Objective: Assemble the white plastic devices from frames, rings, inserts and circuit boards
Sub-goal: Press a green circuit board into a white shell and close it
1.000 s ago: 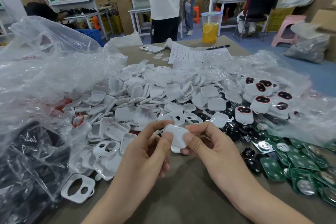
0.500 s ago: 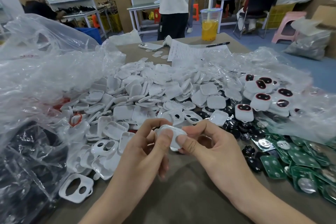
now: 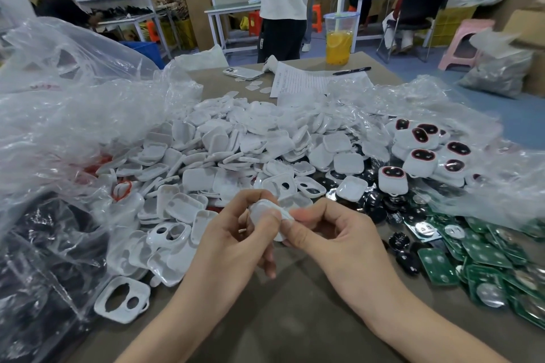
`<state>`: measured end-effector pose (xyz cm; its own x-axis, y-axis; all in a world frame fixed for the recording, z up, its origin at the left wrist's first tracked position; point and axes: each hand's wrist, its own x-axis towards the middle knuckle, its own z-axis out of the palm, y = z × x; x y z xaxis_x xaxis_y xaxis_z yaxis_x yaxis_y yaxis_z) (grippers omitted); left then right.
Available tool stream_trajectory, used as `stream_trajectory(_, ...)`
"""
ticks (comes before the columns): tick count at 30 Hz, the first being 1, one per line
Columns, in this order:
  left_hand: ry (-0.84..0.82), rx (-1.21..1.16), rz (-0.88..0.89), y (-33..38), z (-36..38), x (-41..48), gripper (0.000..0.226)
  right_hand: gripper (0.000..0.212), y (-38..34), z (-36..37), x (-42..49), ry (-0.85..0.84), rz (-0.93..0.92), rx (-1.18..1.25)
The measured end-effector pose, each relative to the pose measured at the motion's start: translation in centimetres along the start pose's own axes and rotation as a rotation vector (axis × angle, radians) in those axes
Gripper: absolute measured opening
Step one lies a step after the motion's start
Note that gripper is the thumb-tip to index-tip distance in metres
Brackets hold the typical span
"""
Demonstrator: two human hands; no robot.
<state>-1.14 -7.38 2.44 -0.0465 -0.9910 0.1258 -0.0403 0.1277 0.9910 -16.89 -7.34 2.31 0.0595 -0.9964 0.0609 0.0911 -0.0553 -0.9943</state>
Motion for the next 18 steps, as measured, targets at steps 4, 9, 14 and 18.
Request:
stream_trajectory(4,0.007,0.031,-0.007,-0.1,-0.2,0.0,0.019,0.011,0.1,0.1,0.1,-0.001,0.023,-0.016)
stream_trajectory(9,0.003,-0.001,-0.008,0.2,0.0,0.0,0.013,0.019,-0.4,-0.1,0.2,-0.010,0.062,0.102)
stream_trajectory(14,-0.062,0.048,0.011,-0.6,0.1,-0.1,0.023,0.023,0.0,-0.1,0.4,-0.039,0.137,0.288)
stream_trajectory(18,-0.077,-0.010,-0.047,-1.1,-0.4,0.2,0.045,0.026,0.1,-0.4,0.6,-0.106,0.175,0.226)
